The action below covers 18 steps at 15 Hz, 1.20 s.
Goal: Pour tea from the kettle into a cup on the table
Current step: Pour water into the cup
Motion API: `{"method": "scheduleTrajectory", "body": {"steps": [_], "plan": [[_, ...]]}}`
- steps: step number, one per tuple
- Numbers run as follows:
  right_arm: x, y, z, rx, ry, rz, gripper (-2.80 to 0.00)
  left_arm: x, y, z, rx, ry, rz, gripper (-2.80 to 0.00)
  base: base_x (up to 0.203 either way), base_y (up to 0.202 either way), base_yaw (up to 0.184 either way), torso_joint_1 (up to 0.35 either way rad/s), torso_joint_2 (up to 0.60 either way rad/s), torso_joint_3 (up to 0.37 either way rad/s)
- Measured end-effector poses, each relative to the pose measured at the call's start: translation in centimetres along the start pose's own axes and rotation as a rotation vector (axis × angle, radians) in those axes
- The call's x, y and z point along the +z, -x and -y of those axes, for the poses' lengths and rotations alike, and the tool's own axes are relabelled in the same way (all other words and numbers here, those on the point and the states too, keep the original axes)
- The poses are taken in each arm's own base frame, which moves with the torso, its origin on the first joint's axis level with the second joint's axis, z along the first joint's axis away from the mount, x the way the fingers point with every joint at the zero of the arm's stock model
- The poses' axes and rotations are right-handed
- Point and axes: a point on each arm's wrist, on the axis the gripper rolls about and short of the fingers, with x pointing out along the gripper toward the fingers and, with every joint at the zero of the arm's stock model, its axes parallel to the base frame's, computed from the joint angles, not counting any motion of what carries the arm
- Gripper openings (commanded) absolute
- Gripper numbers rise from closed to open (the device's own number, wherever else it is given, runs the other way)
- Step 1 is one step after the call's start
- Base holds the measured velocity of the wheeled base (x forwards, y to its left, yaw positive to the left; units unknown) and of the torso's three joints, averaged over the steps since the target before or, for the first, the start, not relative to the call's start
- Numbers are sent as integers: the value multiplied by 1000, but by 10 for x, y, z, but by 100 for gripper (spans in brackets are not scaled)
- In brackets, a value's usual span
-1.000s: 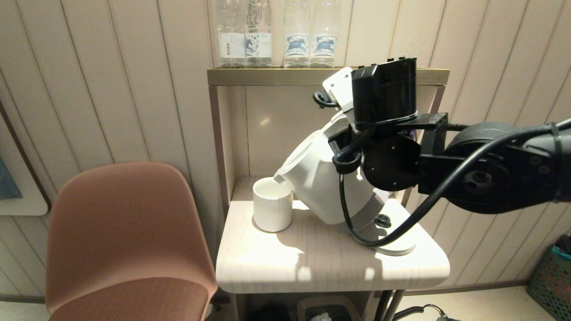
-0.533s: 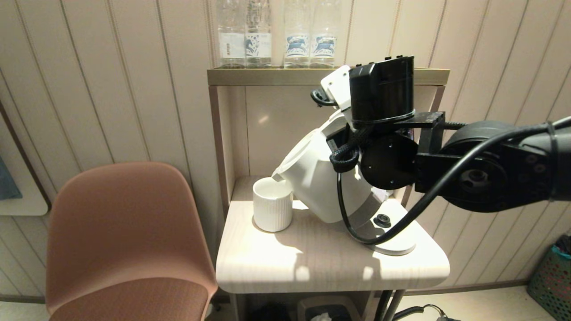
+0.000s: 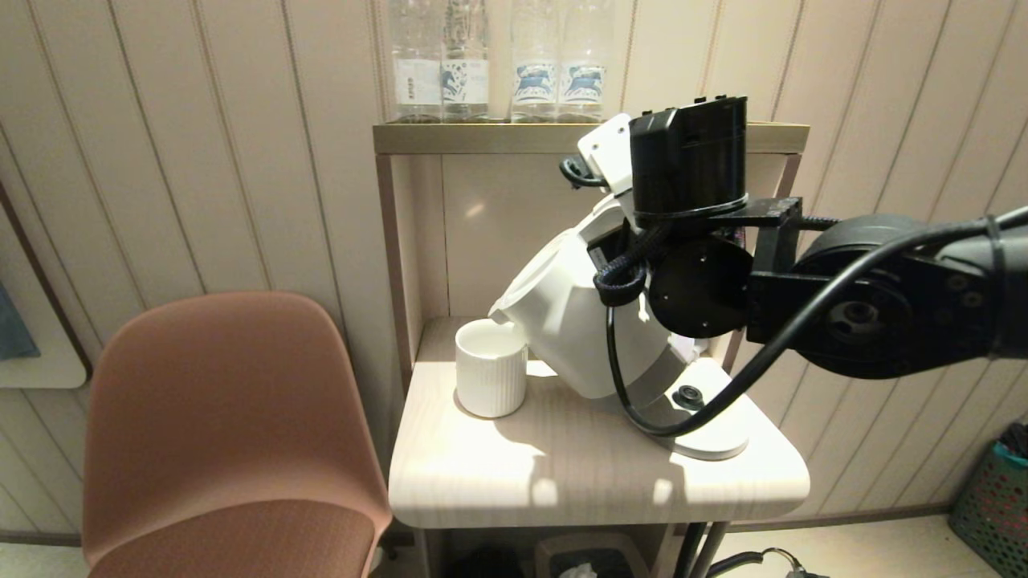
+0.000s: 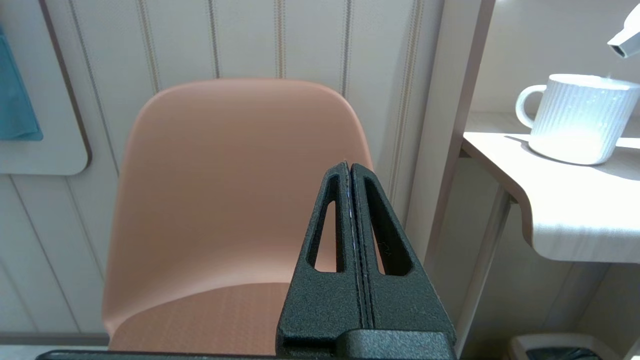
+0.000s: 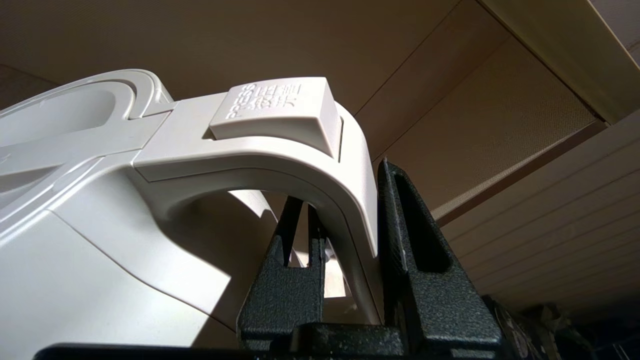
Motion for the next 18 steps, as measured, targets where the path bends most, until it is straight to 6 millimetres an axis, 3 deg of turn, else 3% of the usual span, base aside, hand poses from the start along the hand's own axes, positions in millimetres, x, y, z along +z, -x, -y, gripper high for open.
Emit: {"method": "scheduleTrajectory", "body": {"steps": [18], "plan": [[-3, 0, -3, 15, 43, -24, -280, 0, 0, 0, 0, 0, 0, -280, 0, 0, 0, 0, 0, 0]]}}
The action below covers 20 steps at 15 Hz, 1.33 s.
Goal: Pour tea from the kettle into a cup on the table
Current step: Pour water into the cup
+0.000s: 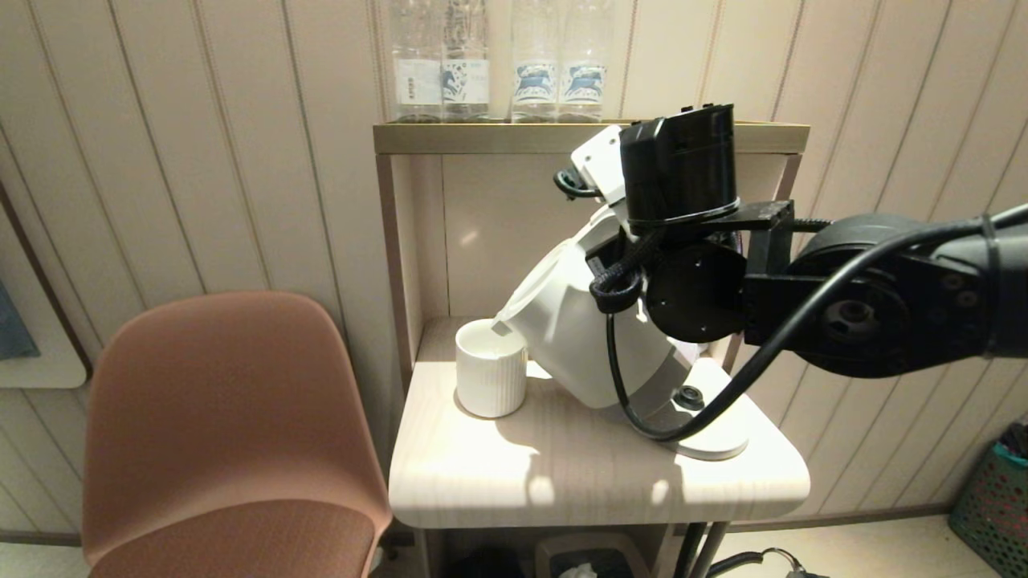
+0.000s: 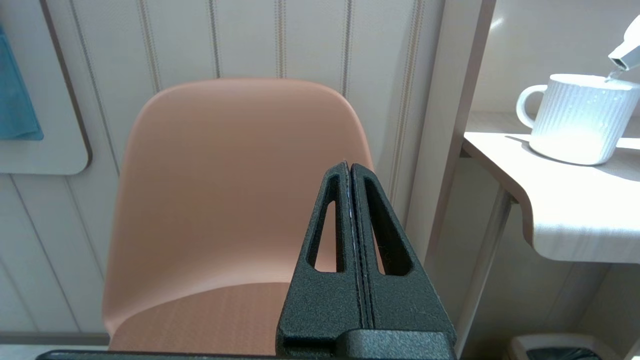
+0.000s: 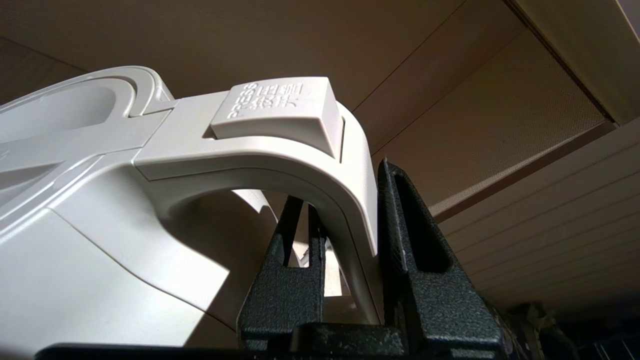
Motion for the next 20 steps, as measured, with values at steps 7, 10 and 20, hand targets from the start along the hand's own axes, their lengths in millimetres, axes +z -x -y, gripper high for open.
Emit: {"method": "scheduleTrajectory", "body": {"steps": [7, 10, 20], "plan": [[4, 0, 2, 3, 7, -4, -280, 0, 0, 0, 0, 0, 1, -280, 0, 0, 0, 0, 0, 0], [4, 0, 2, 4, 11, -4, -280, 0, 0, 0, 0, 0, 0, -280, 0, 0, 0, 0, 0, 0], [5, -2, 0, 9, 18, -8, -280, 0, 0, 0, 0, 0, 0, -280, 0, 0, 0, 0, 0, 0]]}}
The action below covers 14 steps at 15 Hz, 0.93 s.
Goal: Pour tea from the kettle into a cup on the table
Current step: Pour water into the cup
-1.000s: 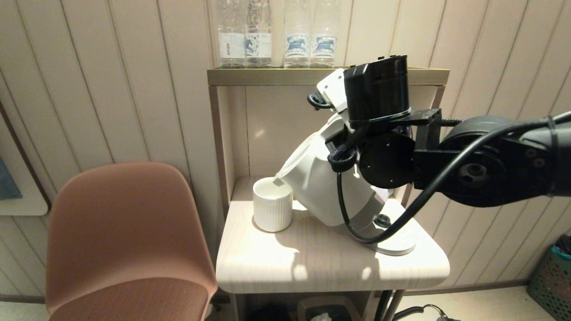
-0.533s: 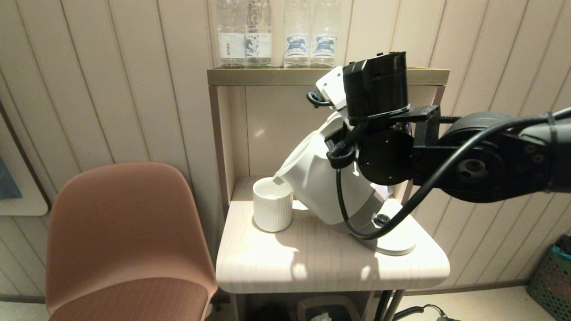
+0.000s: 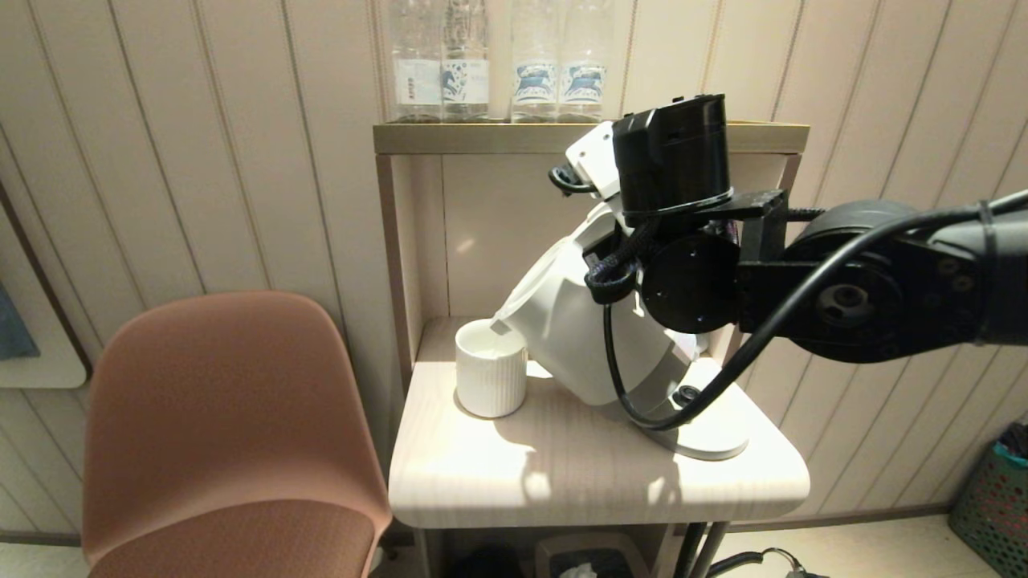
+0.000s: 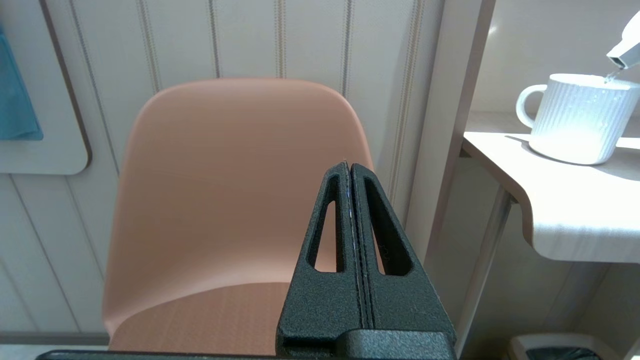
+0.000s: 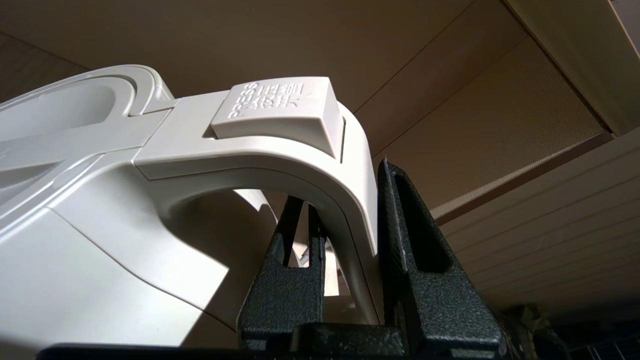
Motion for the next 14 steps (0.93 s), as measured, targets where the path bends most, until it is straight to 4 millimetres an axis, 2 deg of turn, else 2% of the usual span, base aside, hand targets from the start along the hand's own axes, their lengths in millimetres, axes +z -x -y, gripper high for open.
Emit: {"method": "scheduleTrajectory", "body": {"steps": [14], "plan": [[5, 2, 4, 1, -5, 5, -280, 0, 0, 0, 0, 0, 1, -280, 0, 0, 0, 0, 0, 0]]}}
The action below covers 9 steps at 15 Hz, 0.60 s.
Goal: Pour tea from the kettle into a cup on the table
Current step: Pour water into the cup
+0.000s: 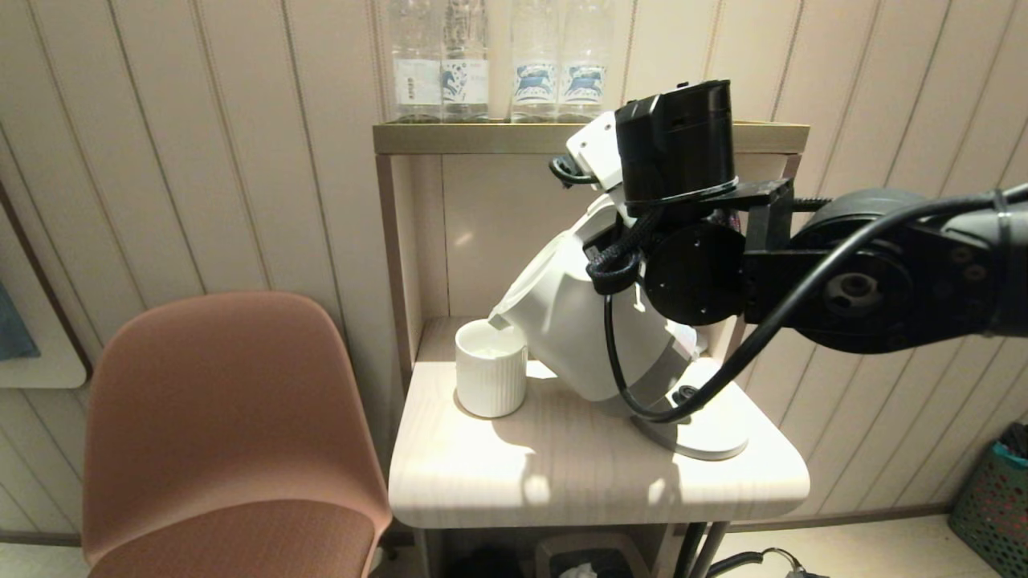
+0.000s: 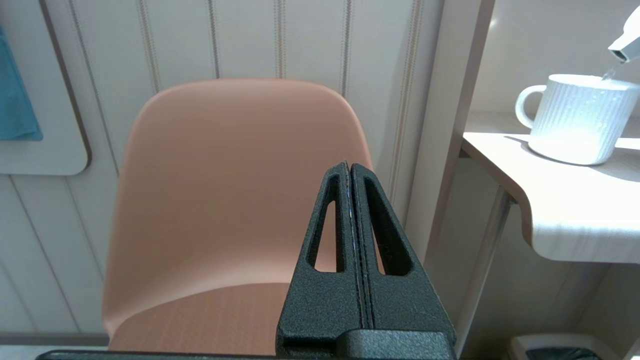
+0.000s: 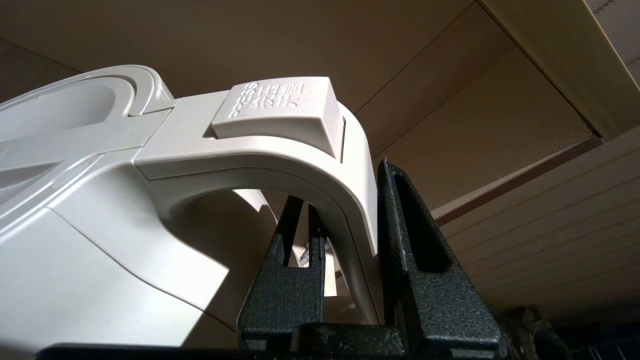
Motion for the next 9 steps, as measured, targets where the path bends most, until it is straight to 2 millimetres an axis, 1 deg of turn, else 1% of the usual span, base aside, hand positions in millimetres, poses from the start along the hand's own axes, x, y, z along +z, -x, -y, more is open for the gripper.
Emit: {"method": "scheduleTrajectory", "body": {"steps": [9], "plan": [[2, 0, 1, 1, 6, -5, -280, 0, 0, 0, 0, 0, 0, -280, 0, 0, 0, 0, 0, 0]]}}
